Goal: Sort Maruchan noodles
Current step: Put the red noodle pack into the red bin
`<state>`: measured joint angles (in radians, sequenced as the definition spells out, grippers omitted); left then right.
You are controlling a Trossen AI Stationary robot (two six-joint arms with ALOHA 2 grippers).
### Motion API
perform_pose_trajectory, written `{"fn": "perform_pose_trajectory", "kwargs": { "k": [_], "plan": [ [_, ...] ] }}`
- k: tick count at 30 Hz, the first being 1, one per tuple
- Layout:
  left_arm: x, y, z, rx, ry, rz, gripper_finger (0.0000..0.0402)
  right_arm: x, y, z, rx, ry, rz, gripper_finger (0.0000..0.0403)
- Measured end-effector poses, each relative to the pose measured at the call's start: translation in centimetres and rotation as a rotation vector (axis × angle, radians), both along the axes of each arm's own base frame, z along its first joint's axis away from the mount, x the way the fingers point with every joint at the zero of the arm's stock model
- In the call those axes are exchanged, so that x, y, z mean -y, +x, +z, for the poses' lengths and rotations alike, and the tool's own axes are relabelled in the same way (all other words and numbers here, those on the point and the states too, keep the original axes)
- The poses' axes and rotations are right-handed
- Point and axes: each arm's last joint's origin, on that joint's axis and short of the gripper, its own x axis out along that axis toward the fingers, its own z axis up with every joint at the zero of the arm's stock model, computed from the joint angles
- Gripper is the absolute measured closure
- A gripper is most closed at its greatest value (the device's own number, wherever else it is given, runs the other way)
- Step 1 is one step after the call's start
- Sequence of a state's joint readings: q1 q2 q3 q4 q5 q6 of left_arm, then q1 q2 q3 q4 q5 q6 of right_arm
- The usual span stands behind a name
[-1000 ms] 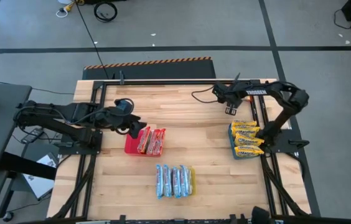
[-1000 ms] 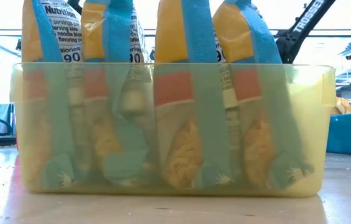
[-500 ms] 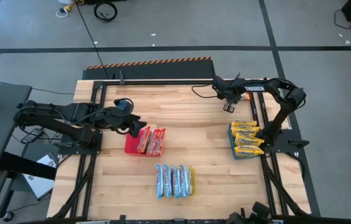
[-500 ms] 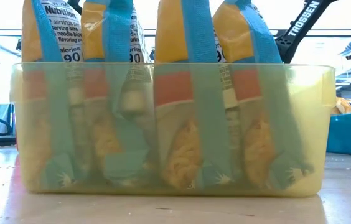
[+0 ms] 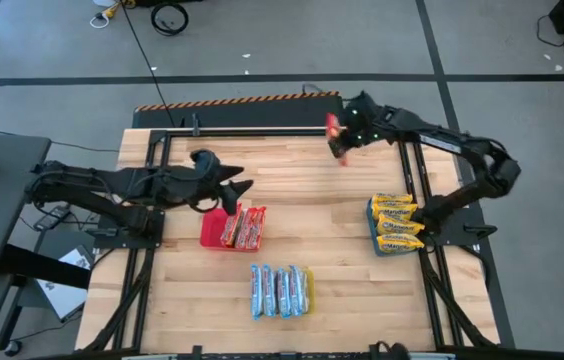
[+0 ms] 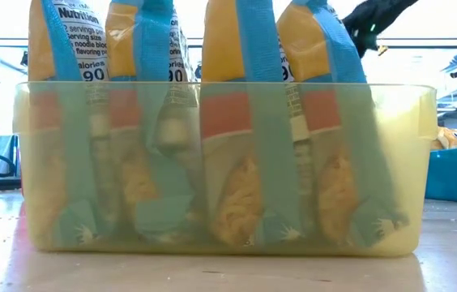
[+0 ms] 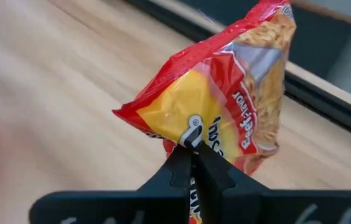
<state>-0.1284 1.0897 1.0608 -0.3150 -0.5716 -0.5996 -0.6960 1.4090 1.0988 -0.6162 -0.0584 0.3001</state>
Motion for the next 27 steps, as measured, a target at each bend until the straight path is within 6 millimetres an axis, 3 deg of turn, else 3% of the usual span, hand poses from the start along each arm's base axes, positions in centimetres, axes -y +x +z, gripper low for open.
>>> {"fn": "perform_pose_trajectory", "kwargs": {
  "k": [6, 10, 17, 27],
  "plan": [
    [0.1, 2.5, -1.3, -0.06, 0.135, 0.035, 0.0113, -5.8, 3.1, 5.7, 0.444, -0.102, 0.054, 0.0393],
    [-0.2, 4.4, -1.4, -0.068, 0.311, 0.042, 0.0093, -9.4, 5.1, 7.8, 0.66, -0.158, 0.005, 0.0393],
    [-0.8, 6.5, -1.9, -0.157, 0.572, 0.106, 0.0088, -13.7, 8.3, 8.2, 0.873, -0.187, -0.09, 0.0393],
    [-2.4, 7.0, -2.3, -0.204, 0.595, 0.13, 0.0088, -16.2, 11.2, 7.2, 1.065, -0.09, -0.14, 0.0393]
  ]
}}
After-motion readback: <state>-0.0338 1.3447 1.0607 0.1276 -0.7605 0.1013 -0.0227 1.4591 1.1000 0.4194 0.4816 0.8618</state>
